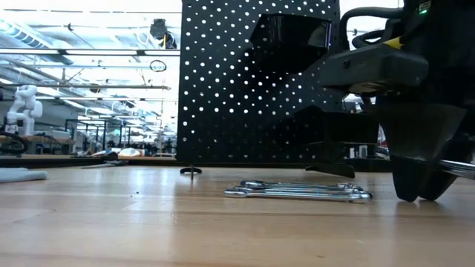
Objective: Hang tools onto peg board
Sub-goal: Unhang the black pliers from the black peg board, then hang the silver wrench on the black peg board
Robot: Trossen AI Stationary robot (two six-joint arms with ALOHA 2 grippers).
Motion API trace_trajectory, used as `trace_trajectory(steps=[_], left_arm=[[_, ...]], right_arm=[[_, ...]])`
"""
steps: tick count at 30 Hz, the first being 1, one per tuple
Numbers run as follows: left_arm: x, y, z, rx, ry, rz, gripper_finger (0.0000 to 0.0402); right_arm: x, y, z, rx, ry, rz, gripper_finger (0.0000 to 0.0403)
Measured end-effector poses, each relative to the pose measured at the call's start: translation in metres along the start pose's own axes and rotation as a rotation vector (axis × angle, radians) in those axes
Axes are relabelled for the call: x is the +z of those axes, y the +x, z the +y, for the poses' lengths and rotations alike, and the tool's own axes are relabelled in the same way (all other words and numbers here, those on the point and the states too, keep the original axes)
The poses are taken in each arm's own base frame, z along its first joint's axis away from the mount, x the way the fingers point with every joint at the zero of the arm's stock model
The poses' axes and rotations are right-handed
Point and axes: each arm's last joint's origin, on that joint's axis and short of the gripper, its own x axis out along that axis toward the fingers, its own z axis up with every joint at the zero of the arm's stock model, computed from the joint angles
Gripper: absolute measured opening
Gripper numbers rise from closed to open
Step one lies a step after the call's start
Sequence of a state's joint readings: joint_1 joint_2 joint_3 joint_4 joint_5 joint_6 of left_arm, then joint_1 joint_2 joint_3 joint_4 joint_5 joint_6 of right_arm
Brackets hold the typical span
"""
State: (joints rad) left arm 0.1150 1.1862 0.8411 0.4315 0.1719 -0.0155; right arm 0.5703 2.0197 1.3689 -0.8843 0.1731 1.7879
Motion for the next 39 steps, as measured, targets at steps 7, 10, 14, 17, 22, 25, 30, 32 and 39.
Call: trace_trajectory(steps=[7, 10, 14, 17, 22, 25, 30, 32, 39], left_arm=[[0.0, 0.0, -0.001, -0.047, 0.0, 0.0, 0.0046], [0.0, 0.0, -0.001, -0.05, -0.002, 0.0, 0.0046], [0.0, 0.0, -0.001, -0.051, -0.003, 0.0, 0.0046], [0.0, 0.0, -0.001, -0.049, -0.003, 0.0, 0.0046], [0.0, 0.0, 0.0, -0.044, -0.005, -0.001, 0.0049], [0.0, 0.0, 0.0, -0.042, -0.013, -0.001, 0.0067], [0.0, 0.0, 0.0, -0.045, -0.015, -0.003, 0.0076], [0.001, 0.0, -0.001, -0.047, -0.014, -0.007, 0.0077], [0.001, 0.0, -0.001, -0.029, -0.038, -0.01, 0.008]], right_arm=[[0.003, 0.0, -0.001, -0.011, 0.07, -0.004, 0.0094], [0.002, 0.0, -0.001, -0.011, 0.091, -0.002, 0.0094], [0.001, 0.0, -0.001, -0.007, 0.089, -0.016, 0.0094], [0.0, 0.0, -0.001, 0.007, 0.083, -0.062, 0.0101], [-0.001, -0.001, -0.001, 0.023, 0.056, -0.111, 0.0167], [-0.003, -0.002, -0.001, 0.035, 0.041, -0.148, 0.0191], [-0.006, -0.005, -0.001, 0.044, -0.013, -0.204, 0.0204], [-0.005, -0.008, 0.0, 0.048, -0.038, -0.237, 0.0204], [-0.004, -0.014, 0.003, 0.041, -0.211, -0.297, 0.0199]])
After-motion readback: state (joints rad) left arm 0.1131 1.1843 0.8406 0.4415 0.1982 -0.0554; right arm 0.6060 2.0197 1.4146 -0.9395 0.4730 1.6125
